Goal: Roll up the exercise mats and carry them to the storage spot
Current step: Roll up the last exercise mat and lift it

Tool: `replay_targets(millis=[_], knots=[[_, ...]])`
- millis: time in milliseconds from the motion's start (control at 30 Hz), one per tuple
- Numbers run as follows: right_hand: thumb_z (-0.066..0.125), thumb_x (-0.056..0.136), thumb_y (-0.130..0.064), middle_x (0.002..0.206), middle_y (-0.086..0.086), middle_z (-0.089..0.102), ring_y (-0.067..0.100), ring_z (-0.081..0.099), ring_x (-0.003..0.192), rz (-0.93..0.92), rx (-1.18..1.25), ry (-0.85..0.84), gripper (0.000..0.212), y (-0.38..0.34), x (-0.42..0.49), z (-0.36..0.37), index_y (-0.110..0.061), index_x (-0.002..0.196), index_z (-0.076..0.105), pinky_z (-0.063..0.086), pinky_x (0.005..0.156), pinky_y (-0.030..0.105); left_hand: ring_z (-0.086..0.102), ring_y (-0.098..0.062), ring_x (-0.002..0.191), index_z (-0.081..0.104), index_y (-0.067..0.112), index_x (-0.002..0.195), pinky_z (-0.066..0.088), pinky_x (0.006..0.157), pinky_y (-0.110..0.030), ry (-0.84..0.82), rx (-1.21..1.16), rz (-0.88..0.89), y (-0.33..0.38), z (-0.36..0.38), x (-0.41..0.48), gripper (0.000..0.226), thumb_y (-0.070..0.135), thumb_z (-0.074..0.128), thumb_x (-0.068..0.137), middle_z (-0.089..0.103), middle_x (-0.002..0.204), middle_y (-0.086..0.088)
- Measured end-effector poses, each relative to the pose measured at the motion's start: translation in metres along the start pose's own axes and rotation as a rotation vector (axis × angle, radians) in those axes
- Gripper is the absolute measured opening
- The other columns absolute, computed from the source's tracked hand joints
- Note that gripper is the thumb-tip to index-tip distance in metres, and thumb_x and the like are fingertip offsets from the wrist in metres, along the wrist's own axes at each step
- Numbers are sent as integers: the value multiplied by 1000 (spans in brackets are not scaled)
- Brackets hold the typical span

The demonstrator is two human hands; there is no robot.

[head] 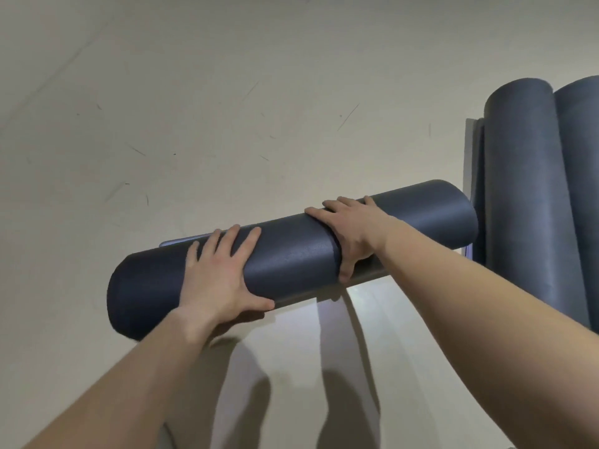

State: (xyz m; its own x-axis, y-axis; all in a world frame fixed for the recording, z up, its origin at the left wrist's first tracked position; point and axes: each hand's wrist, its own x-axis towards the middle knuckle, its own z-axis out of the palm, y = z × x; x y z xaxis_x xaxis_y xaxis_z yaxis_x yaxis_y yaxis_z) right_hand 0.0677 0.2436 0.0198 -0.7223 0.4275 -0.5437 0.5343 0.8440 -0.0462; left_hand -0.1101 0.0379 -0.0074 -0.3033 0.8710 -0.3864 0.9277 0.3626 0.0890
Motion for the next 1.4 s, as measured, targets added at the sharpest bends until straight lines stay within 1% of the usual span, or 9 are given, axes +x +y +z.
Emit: replay_targets(millis=[133,233,333,433,600,733,1000,1133,1400], knots=[[86,46,-76,164,4,20,35,18,151,50,-91,231,146,14,-13,26,-41,158,-1,15,119,66,29,-17,149,17,45,160,23,122,-42,-94,-235,93,-29,-31,45,134,96,56,43,27,166,9],[75,48,-87,163,6,26,35,22,150,52,-83,286,137,28,-12,36,-41,158,7,15,120,63,27,-14,150,22,47,158,15,125,-44,-52,-269,87,-33,-28,43,125,98,52,48,29,165,11],[36,64,-100,164,0,30,26,22,152,118,86,334,112,46,-16,38,-40,157,23,6,123,55,20,-15,153,25,52,155,3,124,-52,127,-165,-64,-30,-9,17,112,104,31,56,27,165,16],[6,87,-83,165,2,30,26,18,154,316,216,489,85,74,-38,59,-40,156,30,5,122,54,16,-23,154,30,53,153,1,121,-61,267,-130,-278,-19,12,-6,100,103,23,66,28,166,7],[28,80,-93,164,20,14,43,9,151,653,309,548,96,81,-61,87,-32,155,28,13,121,60,1,-41,153,28,41,158,11,118,-67,409,-422,-681,-23,33,-31,105,88,53,67,6,169,-12],[48,78,-88,160,24,20,48,24,146,871,727,624,103,72,-69,86,-29,157,20,29,116,59,-8,-37,154,5,27,163,15,124,-57,397,-639,-791,-39,31,-35,130,71,80,66,-10,168,-13],[72,71,-78,148,22,39,47,46,132,919,918,678,112,44,-90,100,-29,157,18,42,106,56,24,-36,149,16,5,158,29,120,-48,402,-838,-898,-91,16,-32,132,62,88,64,25,162,-13],[80,66,-73,144,17,47,43,50,130,954,1004,717,113,32,-94,104,-19,151,29,44,104,55,50,-34,132,38,11,138,44,109,-50,436,-967,-869,-113,16,-34,115,65,90,51,49,143,-10],[83,65,-69,143,16,50,43,50,130,1007,993,776,109,14,-95,98,-14,146,35,43,105,57,59,-27,121,53,22,131,49,99,-42,473,-1013,-832,-110,8,-45,96,71,83,54,64,129,1]])
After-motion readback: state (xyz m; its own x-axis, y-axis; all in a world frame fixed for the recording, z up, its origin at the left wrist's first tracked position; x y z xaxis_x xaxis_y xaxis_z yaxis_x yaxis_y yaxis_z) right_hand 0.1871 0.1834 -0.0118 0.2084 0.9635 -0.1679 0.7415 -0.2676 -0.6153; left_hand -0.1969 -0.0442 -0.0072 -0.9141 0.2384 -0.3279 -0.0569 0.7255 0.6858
